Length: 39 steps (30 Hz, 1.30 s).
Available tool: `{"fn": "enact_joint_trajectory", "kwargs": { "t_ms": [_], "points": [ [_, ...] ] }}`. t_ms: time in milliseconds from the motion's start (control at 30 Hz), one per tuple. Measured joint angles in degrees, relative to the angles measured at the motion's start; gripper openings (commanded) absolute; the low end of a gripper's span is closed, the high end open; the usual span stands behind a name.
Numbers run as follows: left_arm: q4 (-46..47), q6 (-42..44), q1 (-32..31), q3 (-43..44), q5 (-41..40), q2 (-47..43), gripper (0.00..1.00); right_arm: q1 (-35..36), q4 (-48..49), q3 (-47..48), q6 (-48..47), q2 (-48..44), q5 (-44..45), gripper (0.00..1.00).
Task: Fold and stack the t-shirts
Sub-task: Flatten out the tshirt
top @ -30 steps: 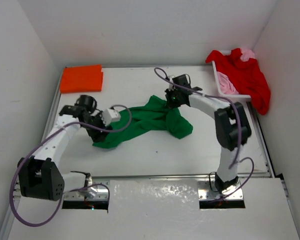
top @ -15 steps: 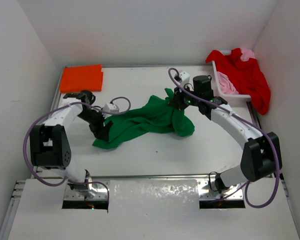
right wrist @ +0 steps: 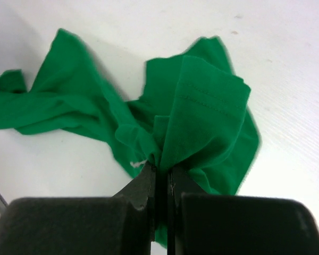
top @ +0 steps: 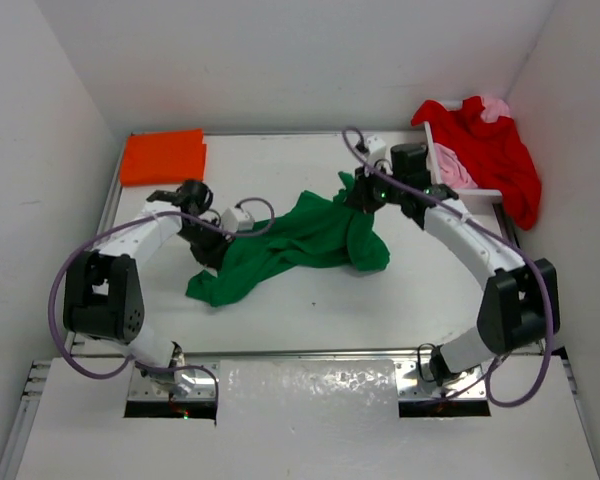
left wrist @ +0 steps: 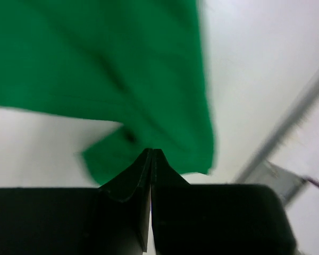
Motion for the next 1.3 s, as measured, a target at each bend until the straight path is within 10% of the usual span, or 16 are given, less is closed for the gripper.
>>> {"fn": "enact_joint_trajectory", "kwargs": {
  "t_ms": [400, 733, 933, 1300],
  "points": [
    [18.69, -12.98, 0.17, 43.19, -10.34, 1.29, 0.0, -13.64, -12.13, 64.85, 4.94, 25.68, 3.54, 0.0],
    [19.8, -15.17, 0.17, 38.58, -11.52, -3.39, 0.0, -8.41, -2.93, 59.12, 11.21, 10.23, -9.75, 0.0],
    [20.11, -16.85, 0.17, 37.09, -12.17, -3.37, 0.04, -0.63, 3.63, 32.48, 11.98, -8.15, -12.28, 0.0],
    [20.57, -18.43, 0.17, 38.86, -12.76, -1.92, 0.13, -0.76, -1.95, 44.19, 9.4, -11.19, 0.59, 0.0]
  ]
}}
